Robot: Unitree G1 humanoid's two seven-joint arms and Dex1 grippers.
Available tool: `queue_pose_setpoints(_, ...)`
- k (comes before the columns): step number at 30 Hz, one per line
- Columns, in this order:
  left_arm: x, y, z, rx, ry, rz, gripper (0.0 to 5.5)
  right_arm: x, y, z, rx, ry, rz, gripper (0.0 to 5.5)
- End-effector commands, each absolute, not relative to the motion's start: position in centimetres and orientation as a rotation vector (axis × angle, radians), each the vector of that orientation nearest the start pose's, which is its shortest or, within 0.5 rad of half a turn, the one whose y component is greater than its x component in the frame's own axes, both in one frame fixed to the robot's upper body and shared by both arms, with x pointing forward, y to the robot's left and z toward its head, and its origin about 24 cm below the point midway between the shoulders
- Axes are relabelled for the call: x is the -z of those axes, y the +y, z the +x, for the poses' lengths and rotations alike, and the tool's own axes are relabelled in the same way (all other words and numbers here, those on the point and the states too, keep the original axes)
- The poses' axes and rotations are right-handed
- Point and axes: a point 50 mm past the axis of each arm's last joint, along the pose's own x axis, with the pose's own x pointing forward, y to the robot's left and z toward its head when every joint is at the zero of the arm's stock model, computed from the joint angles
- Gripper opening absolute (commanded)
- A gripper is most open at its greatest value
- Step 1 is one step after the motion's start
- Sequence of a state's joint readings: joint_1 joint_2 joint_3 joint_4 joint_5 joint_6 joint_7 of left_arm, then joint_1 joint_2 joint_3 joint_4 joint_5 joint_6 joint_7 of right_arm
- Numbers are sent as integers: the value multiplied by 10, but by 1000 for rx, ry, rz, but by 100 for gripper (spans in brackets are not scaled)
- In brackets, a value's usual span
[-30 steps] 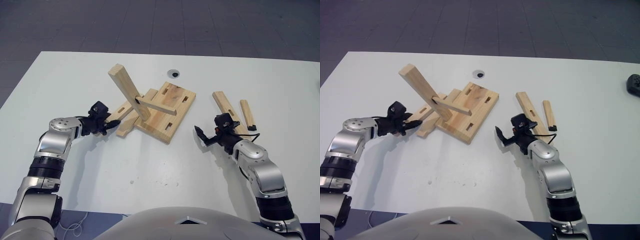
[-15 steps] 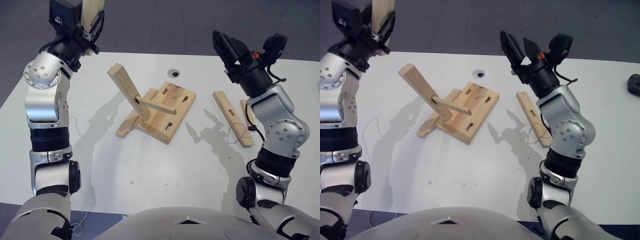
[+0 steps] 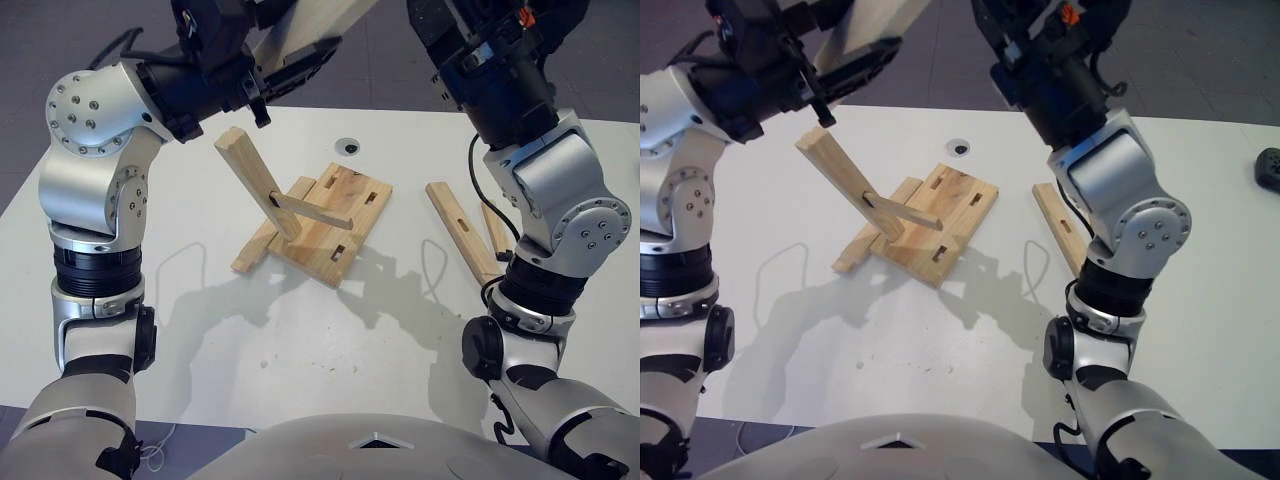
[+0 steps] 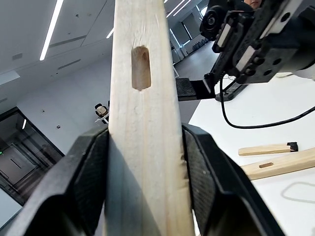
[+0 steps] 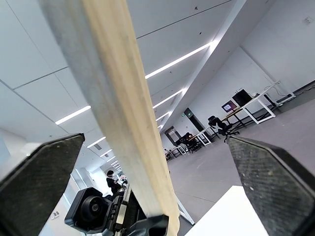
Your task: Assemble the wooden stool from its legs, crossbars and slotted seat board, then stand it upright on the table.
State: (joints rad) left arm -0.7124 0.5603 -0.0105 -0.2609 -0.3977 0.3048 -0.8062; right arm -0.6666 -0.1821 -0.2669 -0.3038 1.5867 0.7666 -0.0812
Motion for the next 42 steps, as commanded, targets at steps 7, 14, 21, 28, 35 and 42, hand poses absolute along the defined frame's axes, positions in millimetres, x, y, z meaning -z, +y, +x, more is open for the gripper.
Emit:
queue_pose_setpoints(7, -261, 129, 278, 1011, -474, 446, 209, -284, -125, 269, -897, -361, 994, 431)
queue_pose_setpoints(14, -254, 127, 276, 1013, -465, 502, 209, -271, -119, 264, -735, -295, 999, 309)
queue_pose_setpoints(21, -252, 127, 276, 1016, -457, 524, 209, -268, -119, 264, -700, -277, 1001, 196)
queue_pose_setpoints(28, -242, 131, 281, 1029, -392, 504, 208, -266, -118, 262, -754, -279, 992, 102)
queue_pose_setpoints(35, -259, 148, 277, 1128, -263, 155, 335, -265, -123, 265, -709, -319, 1000, 102)
queue_pose_setpoints(42, -331, 198, 275, 1023, -470, -280, 461, -263, -143, 267, -595, -383, 985, 102)
